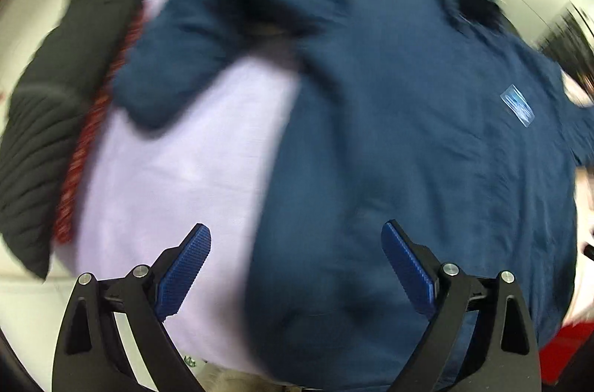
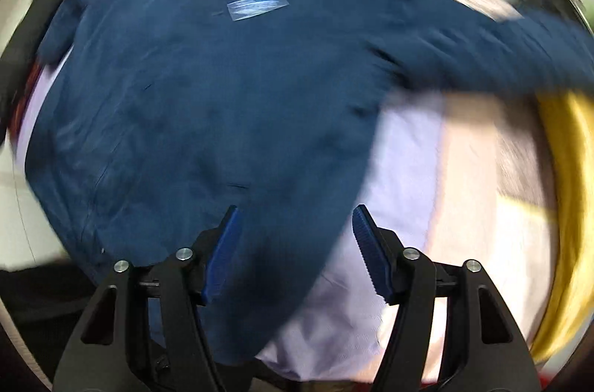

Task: Fold large clothes
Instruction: 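Smooth the jacket body flat with both open grippers, then grasp the jacket sleeve near the yellow cloth with the right gripper and lift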

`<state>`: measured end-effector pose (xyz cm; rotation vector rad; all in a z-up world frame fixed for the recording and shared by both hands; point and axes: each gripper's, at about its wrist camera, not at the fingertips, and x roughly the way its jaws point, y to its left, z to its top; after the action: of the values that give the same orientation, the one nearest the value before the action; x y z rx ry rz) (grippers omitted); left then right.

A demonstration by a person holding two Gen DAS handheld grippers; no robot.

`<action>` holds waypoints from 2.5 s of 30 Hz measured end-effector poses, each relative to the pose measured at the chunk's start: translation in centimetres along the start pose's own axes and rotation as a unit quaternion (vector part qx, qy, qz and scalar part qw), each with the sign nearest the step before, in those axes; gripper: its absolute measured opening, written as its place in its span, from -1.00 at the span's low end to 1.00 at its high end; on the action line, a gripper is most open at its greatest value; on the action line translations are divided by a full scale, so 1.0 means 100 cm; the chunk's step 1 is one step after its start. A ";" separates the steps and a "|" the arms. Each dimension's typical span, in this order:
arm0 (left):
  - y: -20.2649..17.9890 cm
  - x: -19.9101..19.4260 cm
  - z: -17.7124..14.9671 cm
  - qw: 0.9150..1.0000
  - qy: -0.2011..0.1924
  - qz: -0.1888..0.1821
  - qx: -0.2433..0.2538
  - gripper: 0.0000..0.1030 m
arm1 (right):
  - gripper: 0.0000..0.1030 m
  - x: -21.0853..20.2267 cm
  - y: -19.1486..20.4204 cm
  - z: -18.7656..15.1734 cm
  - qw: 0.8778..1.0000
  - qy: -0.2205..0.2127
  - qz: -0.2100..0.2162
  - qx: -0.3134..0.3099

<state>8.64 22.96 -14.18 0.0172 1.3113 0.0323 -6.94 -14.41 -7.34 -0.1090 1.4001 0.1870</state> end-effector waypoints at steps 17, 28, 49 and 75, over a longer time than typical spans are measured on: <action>-0.107 0.098 -0.072 0.989 0.029 0.075 0.126 0.91 | 0.89 0.118 0.079 0.000 0.984 0.094 -0.086 -0.122; -0.108 0.094 -0.072 0.989 0.038 0.093 0.112 0.91 | 0.90 0.130 0.042 0.011 0.991 0.103 -0.023 -0.087; -0.120 0.059 -0.071 0.993 0.065 0.099 0.013 0.88 | 0.91 -0.008 -0.302 0.093 0.931 -0.166 -0.022 0.324; -0.147 0.032 -0.084 0.992 0.072 0.095 0.037 0.88 | -0.77 -0.033 -0.493 0.041 0.757 -0.297 0.112 0.571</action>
<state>1.54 8.30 -19.86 0.2060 1.4506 0.1504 6.06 -62.17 -5.14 1.0647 0.6801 -0.4367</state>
